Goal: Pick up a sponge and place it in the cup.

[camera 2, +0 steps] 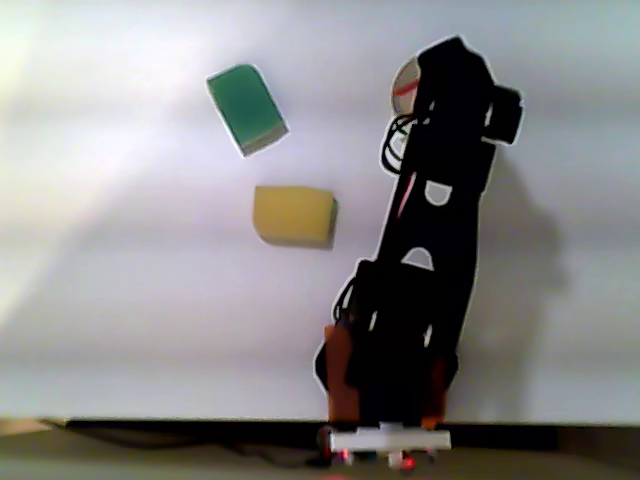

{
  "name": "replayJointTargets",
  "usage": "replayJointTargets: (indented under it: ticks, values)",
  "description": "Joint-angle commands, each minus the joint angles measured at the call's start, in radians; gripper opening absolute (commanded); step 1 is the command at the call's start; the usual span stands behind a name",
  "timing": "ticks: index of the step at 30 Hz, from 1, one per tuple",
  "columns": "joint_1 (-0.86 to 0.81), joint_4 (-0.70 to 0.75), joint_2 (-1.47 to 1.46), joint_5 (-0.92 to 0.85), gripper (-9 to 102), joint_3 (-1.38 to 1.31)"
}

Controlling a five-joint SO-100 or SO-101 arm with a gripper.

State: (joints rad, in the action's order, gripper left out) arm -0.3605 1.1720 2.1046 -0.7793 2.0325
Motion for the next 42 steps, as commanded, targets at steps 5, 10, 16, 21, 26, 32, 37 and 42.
replayJointTargets:
  ticks: [5,10,16,21,26,32,37,42]
  values:
    - [-0.028,-0.038,0.043,-0.005,8,0.041]
    - [-0.031,-0.075,0.008,0.000,15,0.021]
    - [-0.018,-0.103,-0.025,0.012,24,-0.012]
    - [0.003,-0.095,-0.031,0.044,23,-0.037]
    - [0.048,-0.002,-0.015,0.172,6,-0.067]
    - [0.112,0.120,0.083,0.350,0,-0.026]
    - [0.167,0.107,0.270,0.495,0,0.156]
    - [0.212,0.040,0.506,0.594,0,0.385]
